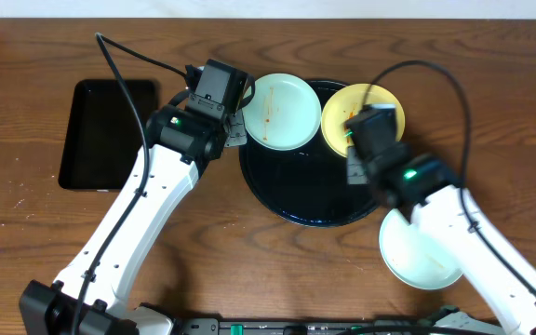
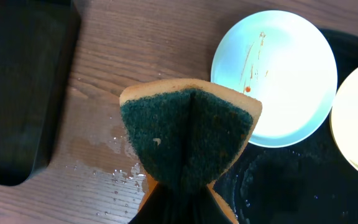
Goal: Clean dirty plates on tray and stack at the side
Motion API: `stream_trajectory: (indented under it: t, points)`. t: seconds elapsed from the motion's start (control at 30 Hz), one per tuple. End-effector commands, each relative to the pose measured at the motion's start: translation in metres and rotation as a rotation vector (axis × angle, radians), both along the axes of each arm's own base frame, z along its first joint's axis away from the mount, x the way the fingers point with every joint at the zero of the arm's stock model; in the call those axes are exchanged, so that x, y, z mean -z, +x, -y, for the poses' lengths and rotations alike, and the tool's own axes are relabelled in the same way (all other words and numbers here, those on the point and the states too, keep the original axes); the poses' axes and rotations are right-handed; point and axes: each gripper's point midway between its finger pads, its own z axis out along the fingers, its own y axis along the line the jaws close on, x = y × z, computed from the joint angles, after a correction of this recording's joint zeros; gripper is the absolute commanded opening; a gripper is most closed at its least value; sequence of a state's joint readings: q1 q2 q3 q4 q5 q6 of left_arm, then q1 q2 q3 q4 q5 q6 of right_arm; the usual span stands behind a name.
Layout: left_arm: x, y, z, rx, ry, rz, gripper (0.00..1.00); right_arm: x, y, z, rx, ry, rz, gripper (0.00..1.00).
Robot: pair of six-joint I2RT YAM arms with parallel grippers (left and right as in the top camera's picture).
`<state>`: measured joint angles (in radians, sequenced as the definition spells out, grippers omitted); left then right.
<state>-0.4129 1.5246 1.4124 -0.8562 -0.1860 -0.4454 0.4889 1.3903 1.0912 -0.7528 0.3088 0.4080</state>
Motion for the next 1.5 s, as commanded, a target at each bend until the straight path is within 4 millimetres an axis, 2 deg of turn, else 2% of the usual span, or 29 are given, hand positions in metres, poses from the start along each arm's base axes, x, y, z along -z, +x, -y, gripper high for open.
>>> stream_trajectory:
  t: [0.0,0.07,0.1,0.23,0.33,0.43,0.57,0.67,0.83,0.97,1.27,1.47]
  points:
    - [0.0,0.0,-0.002,-0.011,0.001,0.003,0.07,0.006,-0.005,-0.011,-0.085,0.25,-0.126,0.56]
    - [0.0,0.0,-0.002,-0.011,0.001,0.003,0.08,0.007,-0.005,-0.001,-0.086,0.328,-0.162,0.67]
    - [0.0,0.0,-0.002,-0.011,0.001,0.003,0.07,0.007,-0.006,0.007,-0.085,0.37,-0.182,0.7]
    - [-0.001,0.001,-0.002,-0.011,0.001,0.004,0.07,0.003,-0.012,0.033,-0.078,0.508,-0.226,0.72]
    - [-0.001,0.001,-0.002,-0.011,0.001,0.004,0.08,0.006,-0.018,0.063,-0.011,0.54,-0.249,0.71]
    - [-0.001,0.001,-0.002,-0.011,0.001,0.004,0.07,0.015,-0.029,0.095,0.101,0.491,-0.29,0.7]
    - [0.0,0.0,-0.002,-0.011,0.001,0.003,0.08,0.032,-0.056,0.141,0.284,0.316,-0.388,0.69]
    - [-0.001,0.001,-0.002,-0.011,0.001,0.003,0.07,0.037,-0.074,0.164,0.386,0.197,-0.445,0.71]
    - [0.0,0.0,-0.003,-0.011,0.001,0.003,0.08,0.045,-0.088,0.177,0.493,0.136,-0.514,0.72]
    - [0.0,0.0,-0.003,-0.011,0.001,0.003,0.08,0.066,-0.094,0.18,0.519,0.121,-0.614,0.72]
    - [0.0,0.0,-0.003,-0.011,0.001,0.002,0.07,0.114,-0.094,0.184,0.567,0.125,-0.77,0.67]
    - [0.0,0.0,-0.003,-0.011,0.003,-0.001,0.07,0.124,-0.095,0.201,0.605,0.079,-0.779,0.67]
